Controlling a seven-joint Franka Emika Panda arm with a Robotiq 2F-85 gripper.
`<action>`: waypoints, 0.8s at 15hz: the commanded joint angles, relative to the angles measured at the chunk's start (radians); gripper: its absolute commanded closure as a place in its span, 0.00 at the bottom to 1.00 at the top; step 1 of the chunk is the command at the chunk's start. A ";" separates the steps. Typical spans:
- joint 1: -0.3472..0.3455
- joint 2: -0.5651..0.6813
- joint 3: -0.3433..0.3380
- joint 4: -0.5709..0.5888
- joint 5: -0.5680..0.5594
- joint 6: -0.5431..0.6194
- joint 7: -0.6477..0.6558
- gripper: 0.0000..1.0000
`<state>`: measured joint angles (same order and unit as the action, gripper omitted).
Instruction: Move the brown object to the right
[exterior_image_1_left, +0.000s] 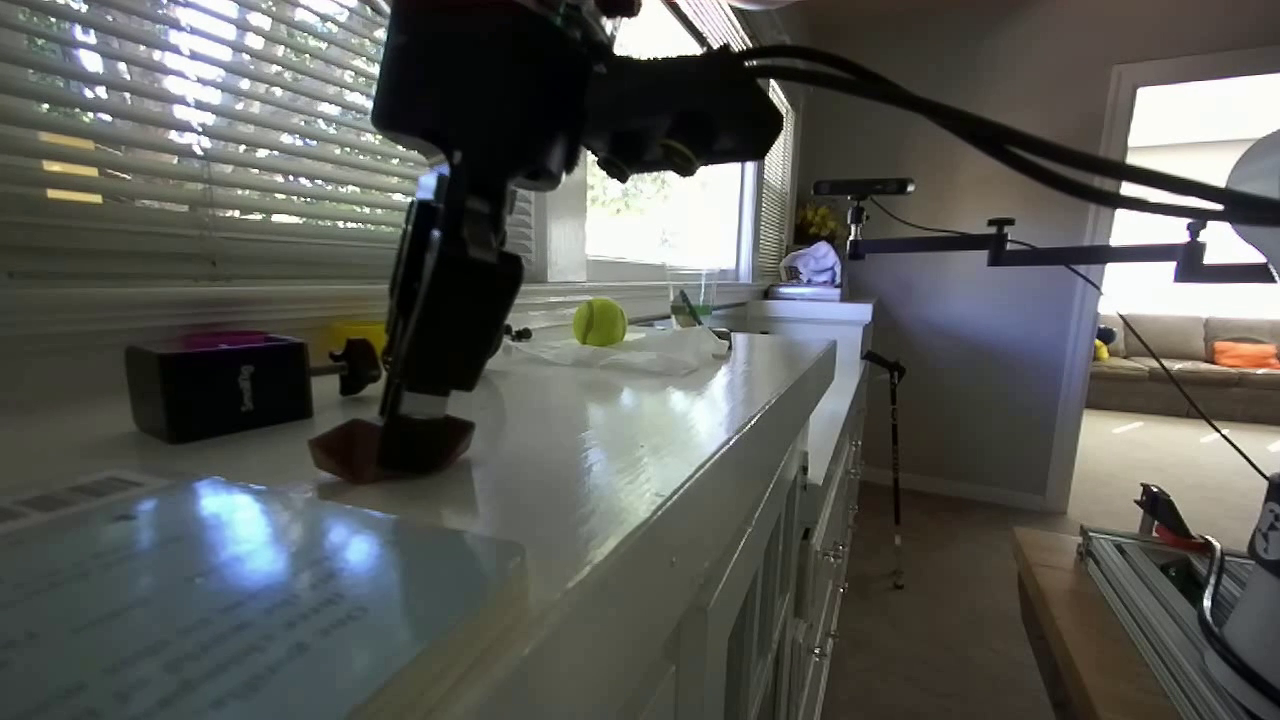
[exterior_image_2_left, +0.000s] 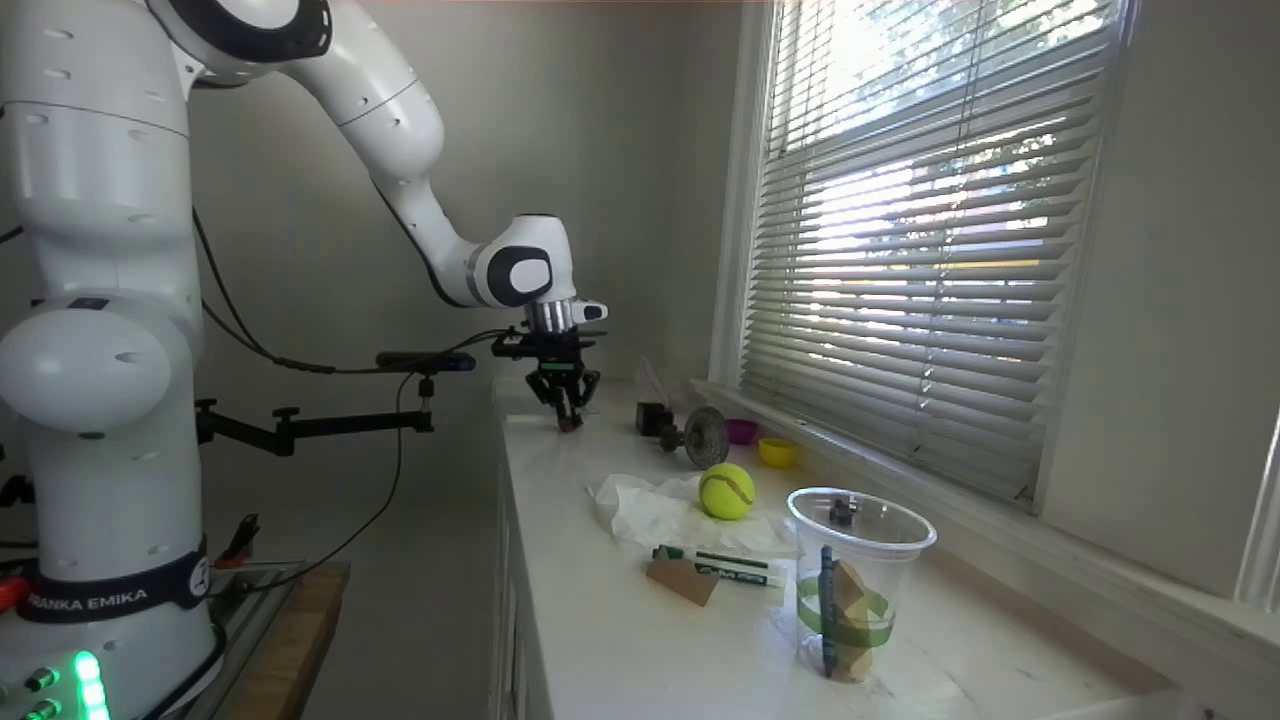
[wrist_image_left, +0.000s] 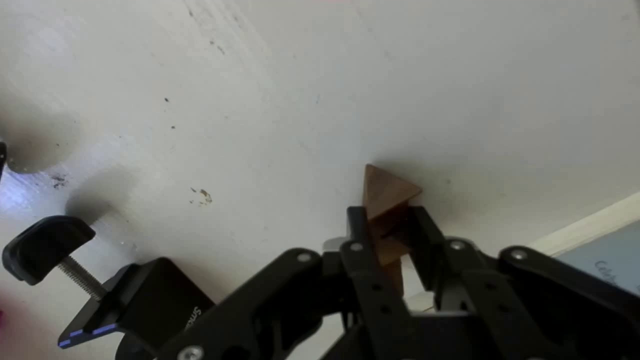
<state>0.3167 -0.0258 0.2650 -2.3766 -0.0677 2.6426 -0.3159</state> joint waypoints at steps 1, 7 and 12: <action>-0.015 0.007 0.006 0.015 -0.059 0.006 0.055 0.94; -0.124 -0.077 -0.102 0.010 0.021 -0.035 0.074 0.94; -0.239 -0.175 -0.221 0.014 0.025 -0.111 0.117 0.94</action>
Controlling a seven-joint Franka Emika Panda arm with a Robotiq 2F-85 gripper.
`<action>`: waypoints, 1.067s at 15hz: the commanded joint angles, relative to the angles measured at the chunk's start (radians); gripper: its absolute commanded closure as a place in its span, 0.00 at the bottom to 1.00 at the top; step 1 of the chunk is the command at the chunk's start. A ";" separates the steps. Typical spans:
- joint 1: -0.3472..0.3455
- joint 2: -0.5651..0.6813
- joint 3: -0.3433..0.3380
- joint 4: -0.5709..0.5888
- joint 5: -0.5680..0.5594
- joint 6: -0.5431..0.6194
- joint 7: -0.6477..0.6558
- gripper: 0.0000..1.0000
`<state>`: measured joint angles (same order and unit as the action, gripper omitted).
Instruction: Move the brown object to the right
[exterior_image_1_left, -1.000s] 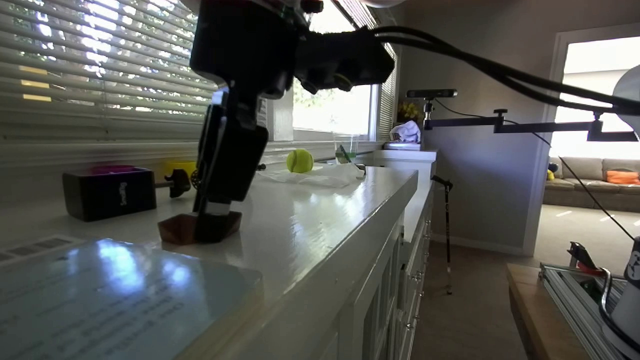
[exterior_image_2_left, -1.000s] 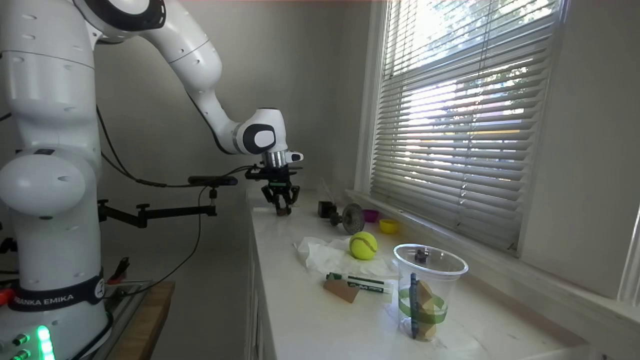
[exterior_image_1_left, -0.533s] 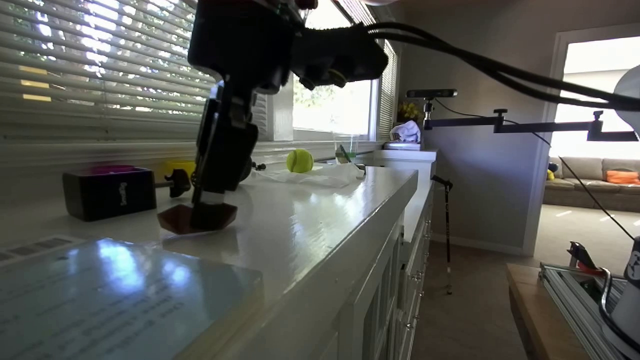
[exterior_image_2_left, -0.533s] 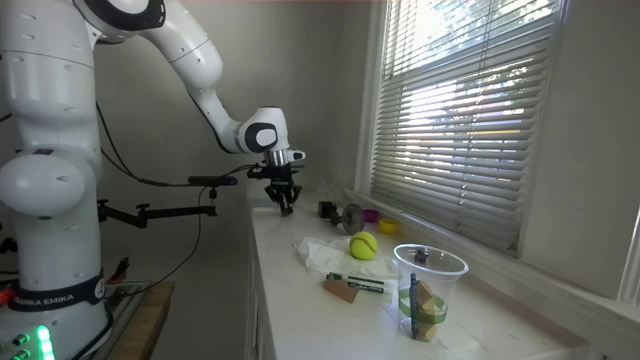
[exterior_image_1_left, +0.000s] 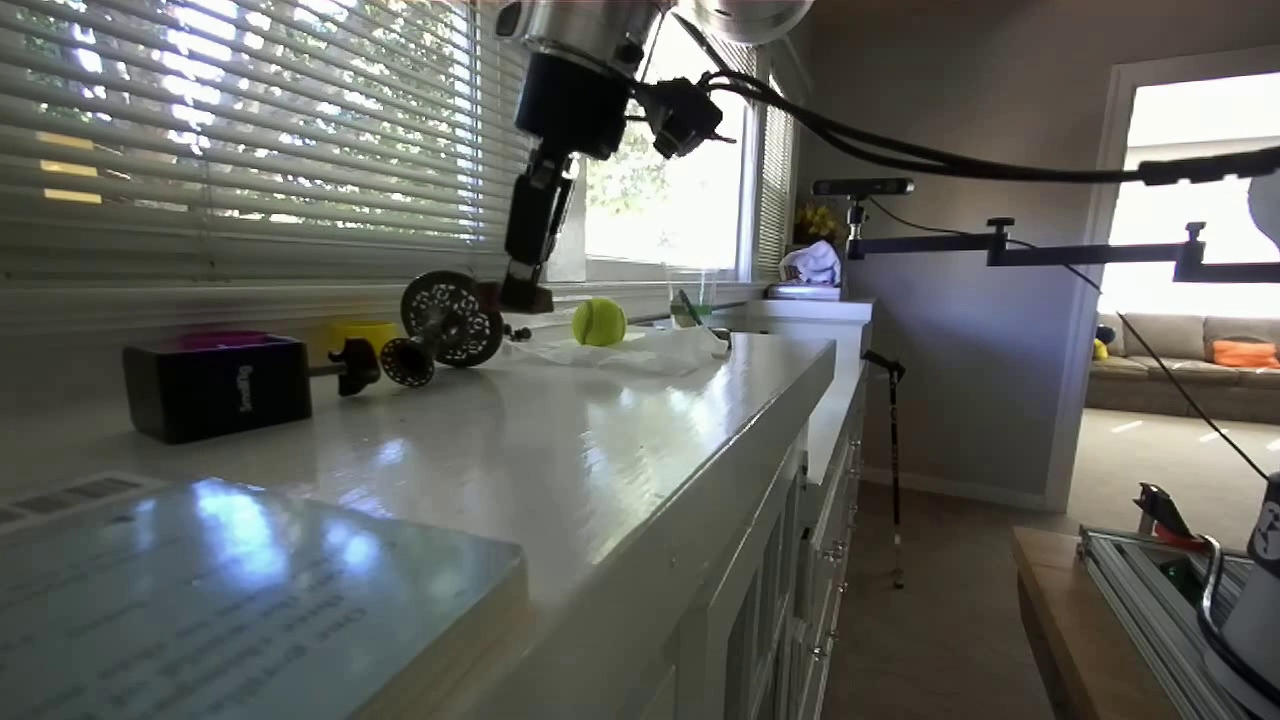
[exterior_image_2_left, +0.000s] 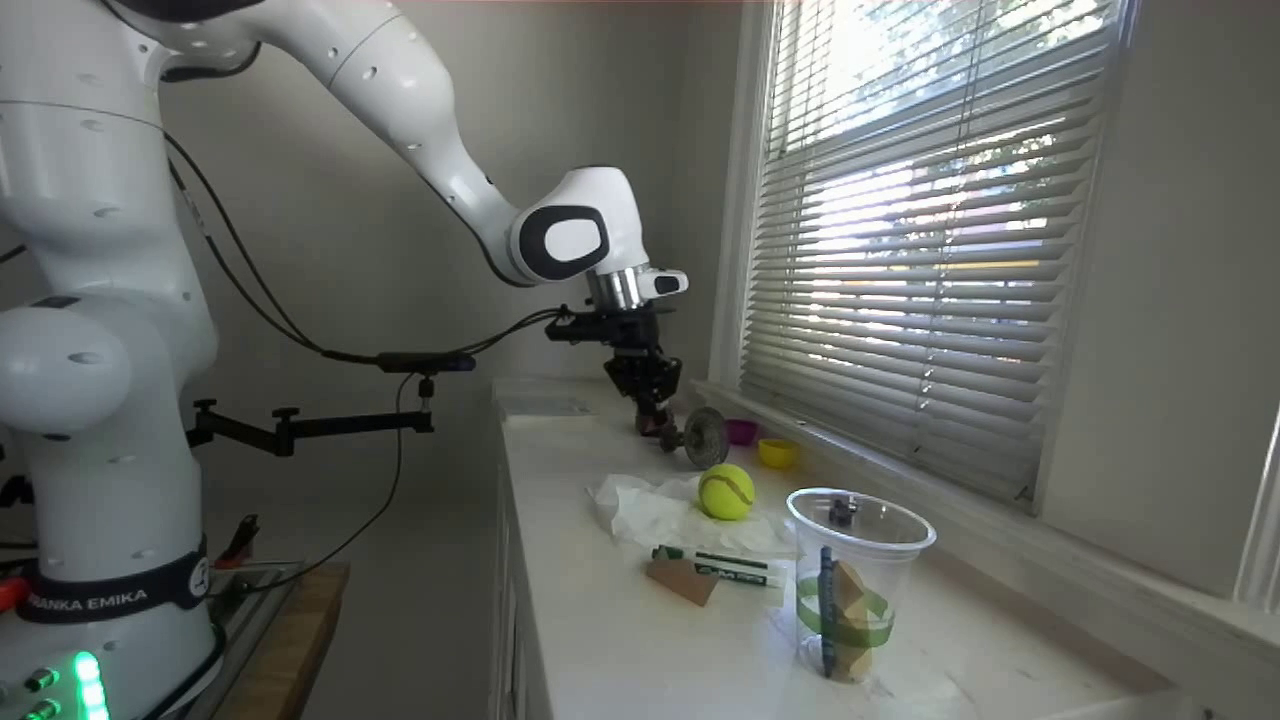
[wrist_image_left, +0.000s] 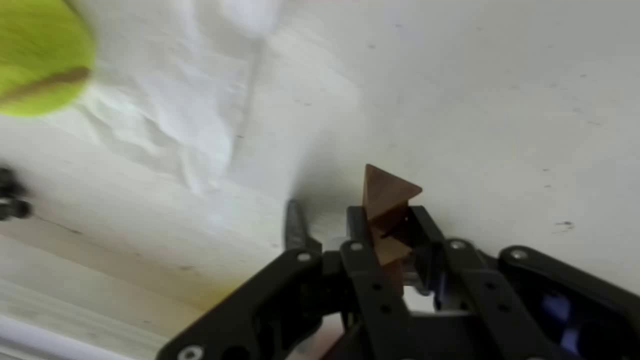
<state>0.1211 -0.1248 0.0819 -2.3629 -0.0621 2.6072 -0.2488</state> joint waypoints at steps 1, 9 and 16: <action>-0.069 -0.105 -0.061 0.003 0.012 -0.101 0.064 0.94; -0.259 -0.070 -0.179 0.065 -0.041 -0.087 0.243 0.94; -0.373 -0.058 -0.204 0.133 -0.090 -0.087 0.525 0.94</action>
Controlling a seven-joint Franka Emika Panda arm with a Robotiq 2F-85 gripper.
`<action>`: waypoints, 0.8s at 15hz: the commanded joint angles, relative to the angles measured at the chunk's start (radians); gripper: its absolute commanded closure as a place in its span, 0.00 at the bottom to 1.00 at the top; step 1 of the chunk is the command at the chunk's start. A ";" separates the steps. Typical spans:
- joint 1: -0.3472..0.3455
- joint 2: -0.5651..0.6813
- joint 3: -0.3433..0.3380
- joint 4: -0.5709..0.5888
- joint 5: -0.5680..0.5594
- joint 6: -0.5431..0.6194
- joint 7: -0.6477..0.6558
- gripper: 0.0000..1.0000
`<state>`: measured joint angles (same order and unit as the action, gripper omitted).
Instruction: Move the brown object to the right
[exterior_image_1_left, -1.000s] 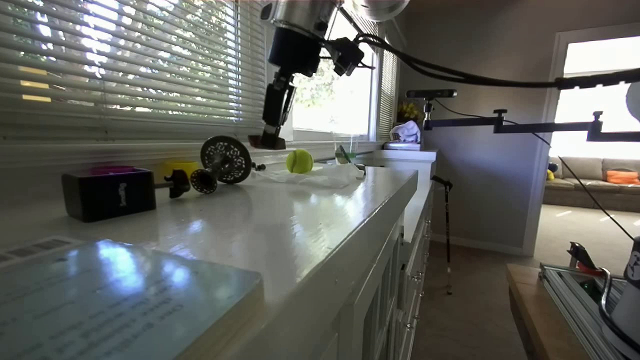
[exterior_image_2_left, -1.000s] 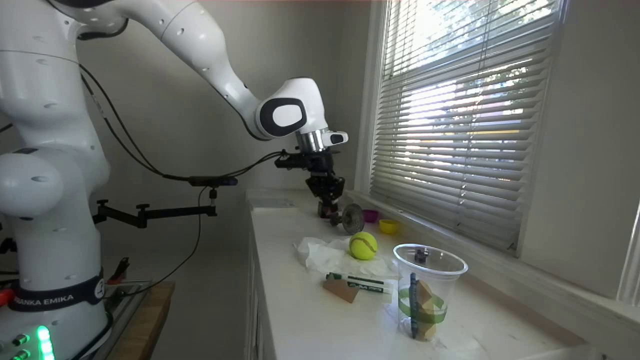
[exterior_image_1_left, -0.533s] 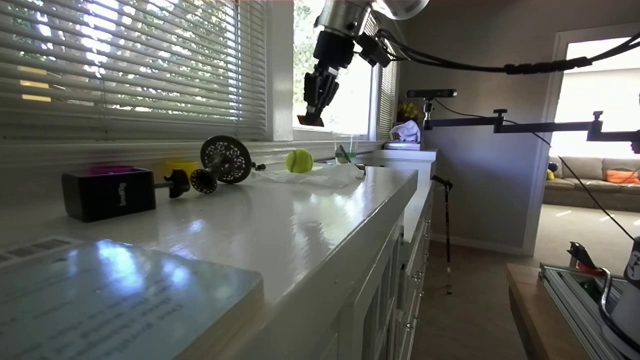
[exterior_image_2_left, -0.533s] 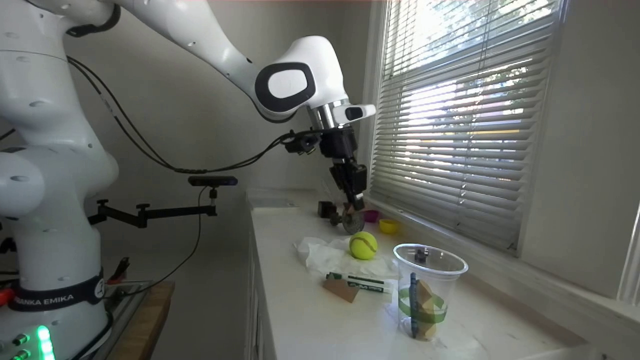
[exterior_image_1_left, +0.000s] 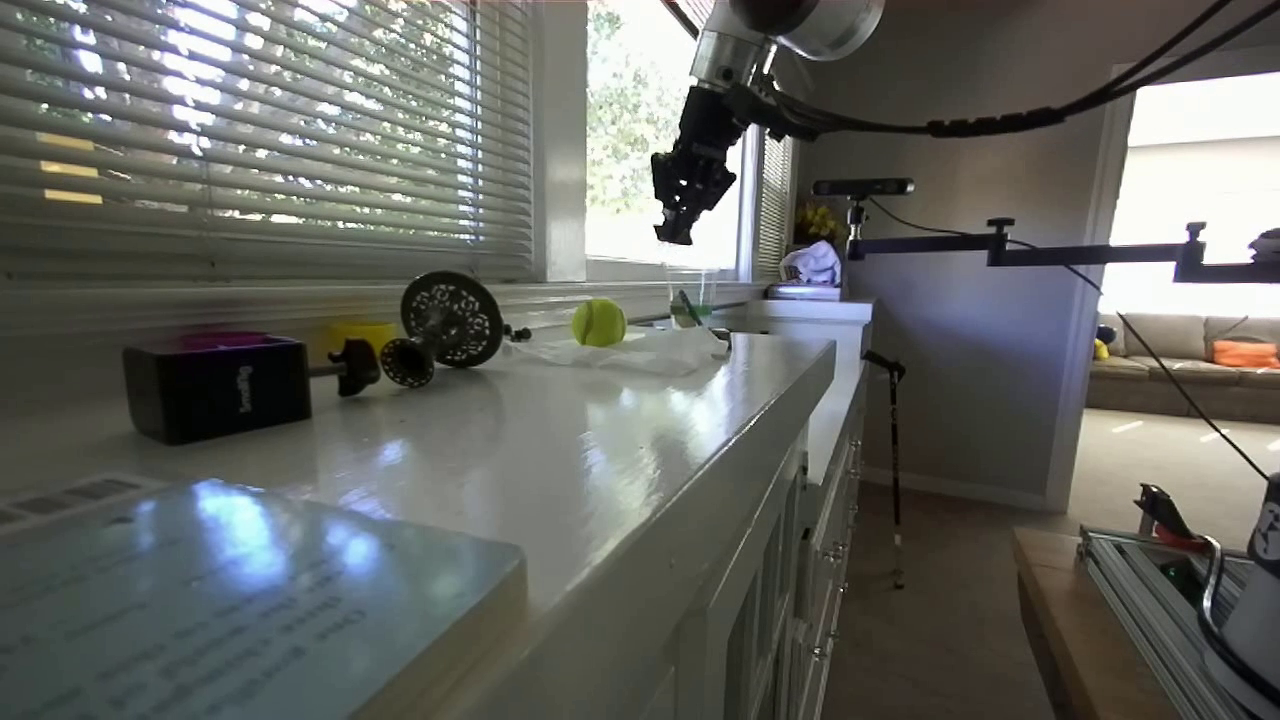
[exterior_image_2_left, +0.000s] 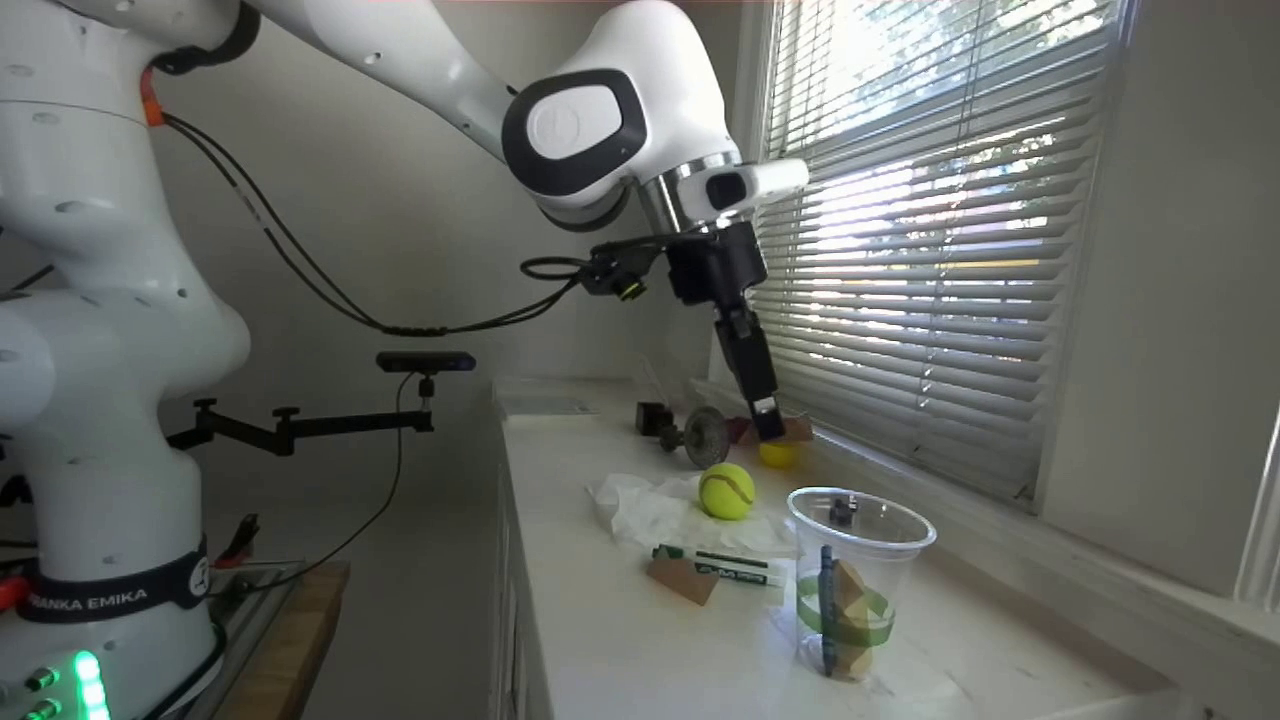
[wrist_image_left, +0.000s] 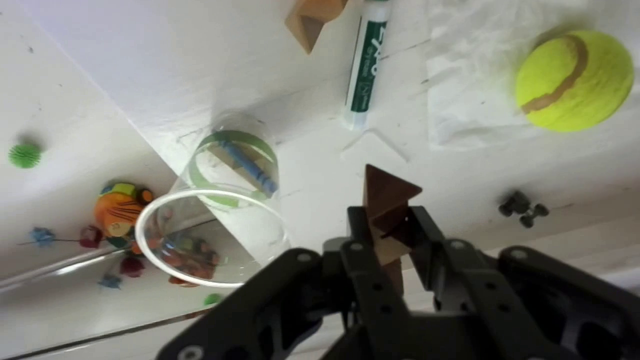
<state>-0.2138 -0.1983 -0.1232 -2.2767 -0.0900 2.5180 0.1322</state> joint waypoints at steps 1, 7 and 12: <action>-0.054 0.021 0.001 0.056 -0.080 0.004 0.193 0.94; -0.144 0.067 0.009 0.121 -0.253 -0.010 0.542 0.94; -0.120 0.129 0.001 0.158 -0.385 0.010 0.769 0.94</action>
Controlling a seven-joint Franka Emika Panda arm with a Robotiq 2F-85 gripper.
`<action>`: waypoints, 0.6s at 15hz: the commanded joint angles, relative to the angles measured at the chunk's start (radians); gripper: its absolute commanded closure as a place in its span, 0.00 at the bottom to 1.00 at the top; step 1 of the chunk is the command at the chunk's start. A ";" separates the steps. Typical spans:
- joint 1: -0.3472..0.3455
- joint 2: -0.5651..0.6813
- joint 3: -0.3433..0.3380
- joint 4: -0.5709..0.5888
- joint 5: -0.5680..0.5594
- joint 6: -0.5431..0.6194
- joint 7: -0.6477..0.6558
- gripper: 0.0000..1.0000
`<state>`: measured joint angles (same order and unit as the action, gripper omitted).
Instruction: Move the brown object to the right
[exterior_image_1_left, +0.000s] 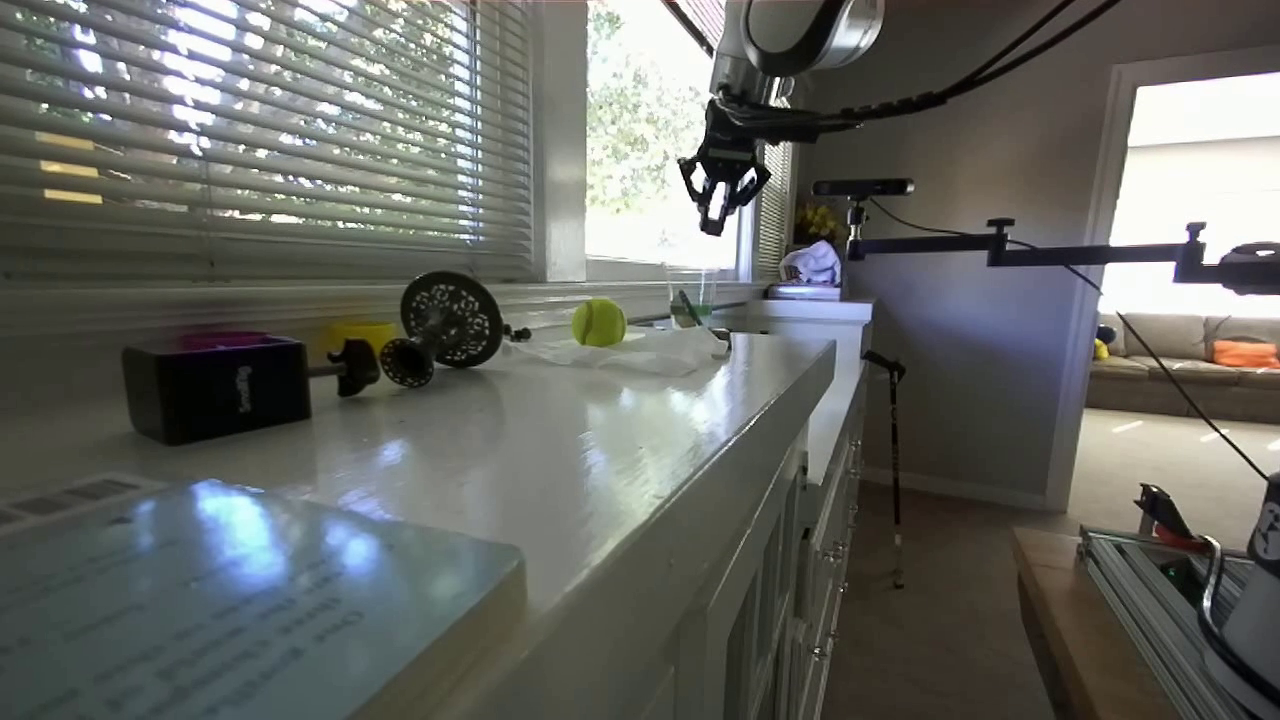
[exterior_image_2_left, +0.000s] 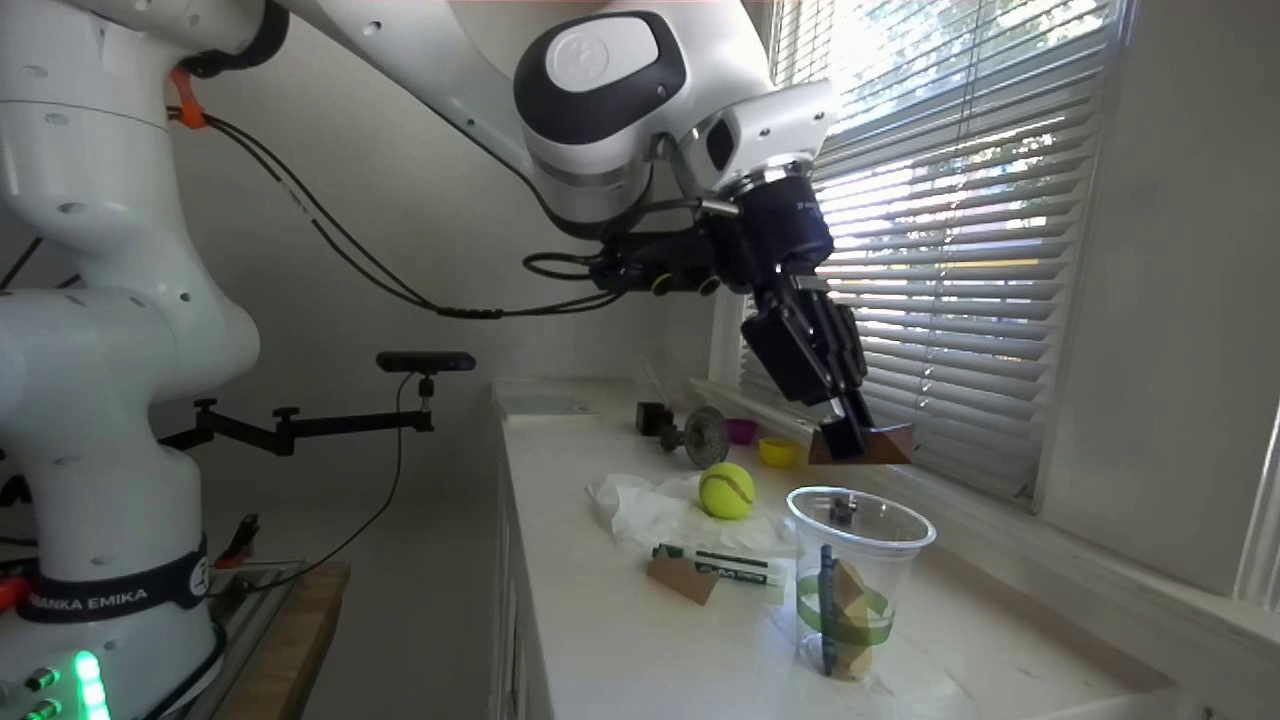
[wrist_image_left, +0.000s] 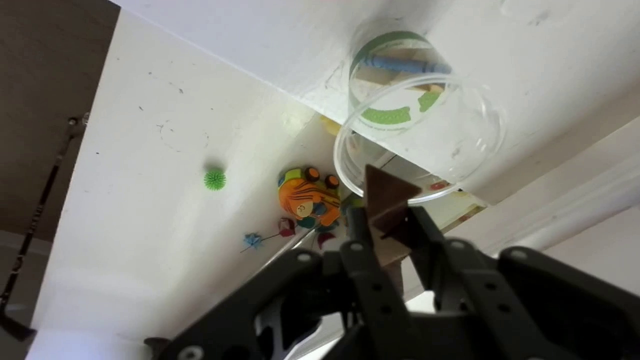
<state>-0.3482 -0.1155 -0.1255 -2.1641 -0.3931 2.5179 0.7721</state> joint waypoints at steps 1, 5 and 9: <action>0.027 0.057 0.004 0.055 -0.099 0.007 0.154 0.94; 0.075 0.089 0.002 0.070 -0.150 0.017 0.230 0.94; 0.104 0.106 -0.012 0.066 -0.186 0.016 0.284 0.94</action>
<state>-0.2627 -0.0306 -0.1180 -2.1178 -0.5263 2.5242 0.9941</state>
